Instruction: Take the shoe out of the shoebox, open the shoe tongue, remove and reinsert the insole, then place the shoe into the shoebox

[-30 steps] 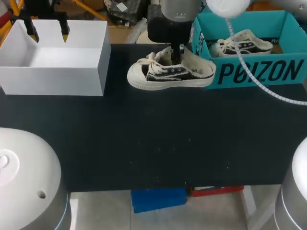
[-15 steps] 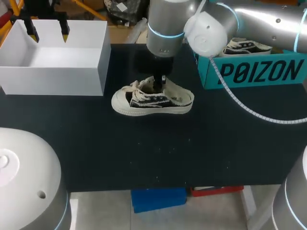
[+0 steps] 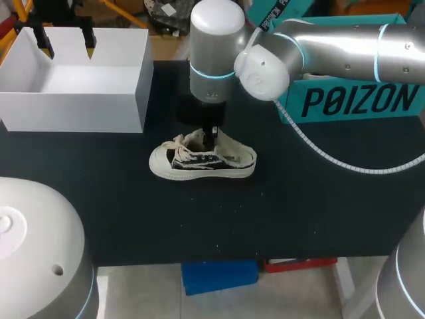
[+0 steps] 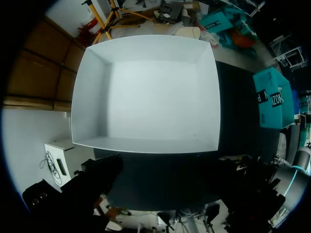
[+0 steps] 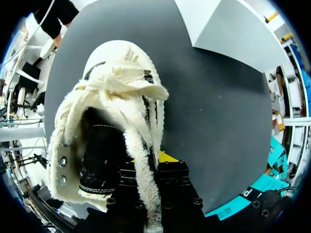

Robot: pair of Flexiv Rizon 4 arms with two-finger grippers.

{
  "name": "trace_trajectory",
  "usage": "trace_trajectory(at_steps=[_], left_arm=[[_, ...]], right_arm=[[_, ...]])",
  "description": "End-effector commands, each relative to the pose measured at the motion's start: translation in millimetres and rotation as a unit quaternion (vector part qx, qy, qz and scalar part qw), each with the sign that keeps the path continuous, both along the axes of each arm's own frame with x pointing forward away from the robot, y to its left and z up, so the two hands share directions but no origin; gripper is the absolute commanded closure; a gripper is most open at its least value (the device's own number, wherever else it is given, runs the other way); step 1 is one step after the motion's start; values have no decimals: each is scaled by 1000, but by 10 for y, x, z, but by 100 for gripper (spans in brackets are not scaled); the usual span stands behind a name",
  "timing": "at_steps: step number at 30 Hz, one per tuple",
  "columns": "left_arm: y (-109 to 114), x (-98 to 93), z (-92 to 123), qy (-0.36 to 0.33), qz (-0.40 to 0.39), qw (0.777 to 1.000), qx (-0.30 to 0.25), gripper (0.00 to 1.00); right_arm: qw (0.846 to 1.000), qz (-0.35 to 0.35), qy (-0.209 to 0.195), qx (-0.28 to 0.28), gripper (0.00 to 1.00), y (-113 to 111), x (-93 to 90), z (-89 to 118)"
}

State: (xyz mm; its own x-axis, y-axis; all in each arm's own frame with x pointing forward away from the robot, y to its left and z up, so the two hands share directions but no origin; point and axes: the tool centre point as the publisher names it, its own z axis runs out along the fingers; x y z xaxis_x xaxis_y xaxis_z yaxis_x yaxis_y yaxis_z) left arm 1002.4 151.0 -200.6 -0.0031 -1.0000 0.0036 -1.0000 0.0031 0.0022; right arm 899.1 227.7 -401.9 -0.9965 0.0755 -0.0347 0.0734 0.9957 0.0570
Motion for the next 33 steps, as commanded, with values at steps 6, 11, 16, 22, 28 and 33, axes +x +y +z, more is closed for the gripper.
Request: trace_trajectory(at_steps=[6,11,16,22,28,33], left_arm=[[-6,-7,7,1,1,1000,1,0],[-6,-7,7,1,1,1000,1,0],[-6,-7,7,1,1,1000,1,0],[-6,-7,7,1,1,1000,1,0],[-6,-7,7,1,1,1000,1,0],[-6,-7,7,1,1,1000,1,0]], right_arm=[[1000,-1,22,-19,100,77,39,-166],[999,-4,24,-23,0,67,-5,-45],[1000,5,7,-23,0,78,-1,354],[998,49,-27,22,0,63,11,877],[985,124,-29,116,0,-27,-32,1172],[958,161,-21,235,0,-144,-110,1234]])
